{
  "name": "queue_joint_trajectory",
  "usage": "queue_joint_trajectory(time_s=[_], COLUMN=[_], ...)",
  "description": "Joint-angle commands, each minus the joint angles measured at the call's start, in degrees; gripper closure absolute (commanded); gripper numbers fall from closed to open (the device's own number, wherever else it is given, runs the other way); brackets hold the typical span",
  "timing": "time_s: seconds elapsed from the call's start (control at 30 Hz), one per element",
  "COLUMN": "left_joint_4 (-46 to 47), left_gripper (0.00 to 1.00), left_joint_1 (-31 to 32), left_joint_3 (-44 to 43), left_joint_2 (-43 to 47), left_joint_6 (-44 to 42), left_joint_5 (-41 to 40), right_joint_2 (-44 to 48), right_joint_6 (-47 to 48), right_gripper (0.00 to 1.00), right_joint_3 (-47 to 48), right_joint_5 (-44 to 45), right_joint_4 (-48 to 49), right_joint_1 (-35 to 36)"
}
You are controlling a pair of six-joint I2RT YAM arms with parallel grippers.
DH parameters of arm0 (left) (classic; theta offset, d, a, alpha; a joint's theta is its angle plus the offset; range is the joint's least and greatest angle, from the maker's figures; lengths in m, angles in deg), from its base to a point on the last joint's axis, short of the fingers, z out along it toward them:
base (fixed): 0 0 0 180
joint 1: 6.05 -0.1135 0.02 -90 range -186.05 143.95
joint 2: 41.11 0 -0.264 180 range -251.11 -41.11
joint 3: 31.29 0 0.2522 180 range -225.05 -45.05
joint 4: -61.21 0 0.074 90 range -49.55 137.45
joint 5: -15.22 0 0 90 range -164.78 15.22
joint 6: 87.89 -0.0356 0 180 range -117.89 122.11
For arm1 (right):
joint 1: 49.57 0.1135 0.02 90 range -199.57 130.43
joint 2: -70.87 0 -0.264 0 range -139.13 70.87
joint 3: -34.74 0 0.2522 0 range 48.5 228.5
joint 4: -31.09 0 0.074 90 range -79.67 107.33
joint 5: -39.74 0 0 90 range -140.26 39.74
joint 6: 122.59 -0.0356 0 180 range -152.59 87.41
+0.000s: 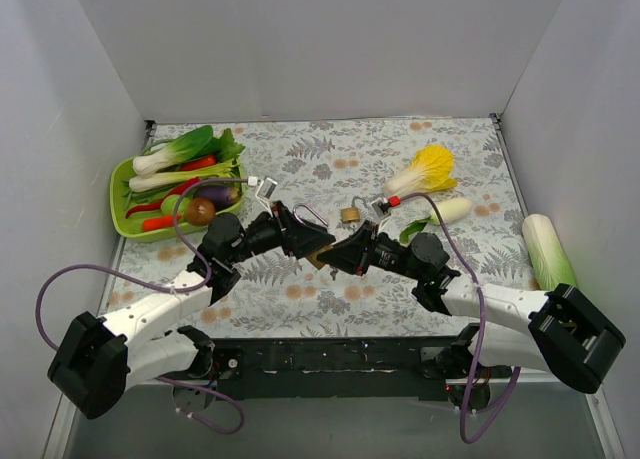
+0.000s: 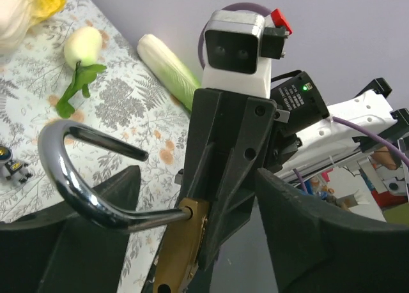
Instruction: Unlock with the key
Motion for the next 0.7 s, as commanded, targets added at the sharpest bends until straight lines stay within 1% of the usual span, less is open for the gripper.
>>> queue_joint_trajectory(time_s=[0.0, 0.07, 0.17, 0.2, 0.23, 0.27, 0.3, 0.33, 0.37, 0.43, 0.53, 0.67], left_joint_4=[-9.5, -12.2, -15.4, -16.6, -18.3, -22.5, -24.9, -27.4, -31.6, -34.9, -36.0, -36.2], left_gripper=[0.17, 0.12, 0.07, 0.07, 0.07, 0.07, 0.07, 0.07, 0.07, 0.06, 0.03, 0.02], left_joint_1=[0.1, 0.1, 0.1, 0.2, 0.1, 0.2, 0.1, 0.1, 0.1, -0.2, -1.4, -4.0], left_joint_3=[-2.3, -1.7, 0.2, 0.9, 0.9, 0.8, 0.4, -0.4, -0.9, -1.9, -2.6, -3.5], left_joint_2=[4.1, 5.3, 7.7, 8.7, 9.1, 9.3, 9.5, 9.6, 9.4, 8.9, 7.6, 4.7], left_joint_6=[-3.2, -3.4, -3.1, -2.7, -2.3, -1.9, -1.7, -1.5, -1.3, -1.8, -1.9, -3.1], left_joint_5=[-3.3, -4.1, -6.0, -6.8, -9.6, -11.2, -13.2, -16.7, -18.2, -20.0, -20.1, -17.3], right_joint_2=[2.9, 3.7, 3.8, 3.7, 3.7, 3.8, 3.9, 3.8, 3.7, 3.1, 2.0, -0.2], right_joint_6=[1.3, 2.0, 2.1, 2.1, 1.9, 1.6, 1.2, 1.1, 1.2, 1.5, 0.8, 0.7], right_gripper=[0.99, 0.99, 0.99, 0.99, 0.99, 0.99, 0.99, 0.99, 0.99, 0.99, 0.99, 0.99], right_joint_3=[0.9, 1.1, 1.1, 0.8, 0.7, 0.4, 0.3, 0.4, 0.4, 0.1, -0.4, -1.3], right_joint_5=[2.6, 3.6, 4.3, 5.0, 5.8, 6.7, 8.6, 9.6, 10.6, 12.4, 14.6, 16.5], right_joint_4=[1.9, -0.4, -1.3, -1.9, -2.5, -3.7, -5.7, -7.2, -8.3, -10.5, -11.8, -11.9], right_joint_1=[0.0, 0.0, 0.0, 0.0, 0.0, 0.0, 0.1, 0.0, 0.0, 0.1, 0.0, 0.0])
